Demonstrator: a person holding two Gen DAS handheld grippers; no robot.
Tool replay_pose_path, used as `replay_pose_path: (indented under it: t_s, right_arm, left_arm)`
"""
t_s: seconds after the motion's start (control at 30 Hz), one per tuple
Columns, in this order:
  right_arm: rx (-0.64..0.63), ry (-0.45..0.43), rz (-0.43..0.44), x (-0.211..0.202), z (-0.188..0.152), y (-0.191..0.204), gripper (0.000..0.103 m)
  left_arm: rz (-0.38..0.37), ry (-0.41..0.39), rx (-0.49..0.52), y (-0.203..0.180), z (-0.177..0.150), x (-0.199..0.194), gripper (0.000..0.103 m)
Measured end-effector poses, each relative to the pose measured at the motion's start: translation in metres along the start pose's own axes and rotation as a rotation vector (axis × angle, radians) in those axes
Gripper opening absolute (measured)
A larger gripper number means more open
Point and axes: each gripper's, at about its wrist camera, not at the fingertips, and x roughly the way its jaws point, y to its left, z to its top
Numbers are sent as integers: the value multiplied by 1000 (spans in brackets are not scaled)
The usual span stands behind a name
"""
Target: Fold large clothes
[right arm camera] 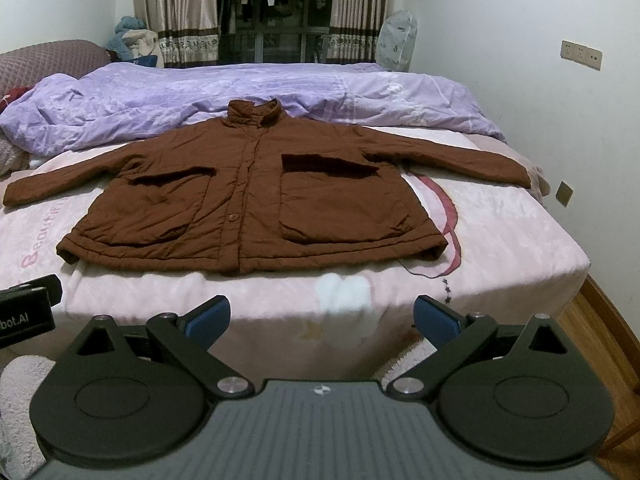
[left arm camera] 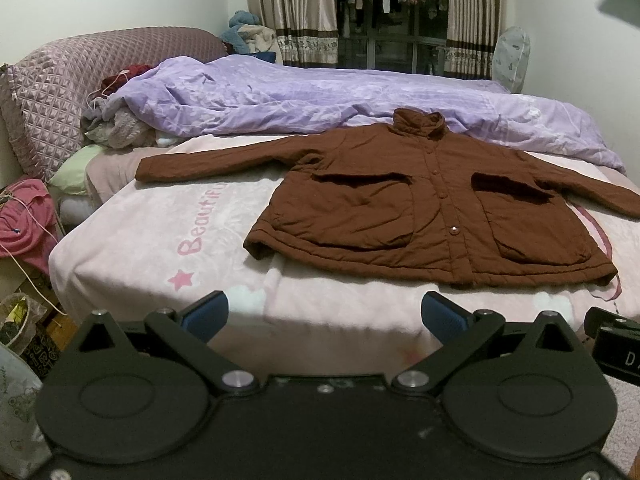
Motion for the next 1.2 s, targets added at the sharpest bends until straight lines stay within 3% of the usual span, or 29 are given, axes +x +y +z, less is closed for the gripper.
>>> replay_pose_path:
  t_s: [1.2]
  right_arm:
    - [-2,0,-1,-2,-1,1,103]
  left_arm:
    - [-4,-4,6,-2,2,-1,103]
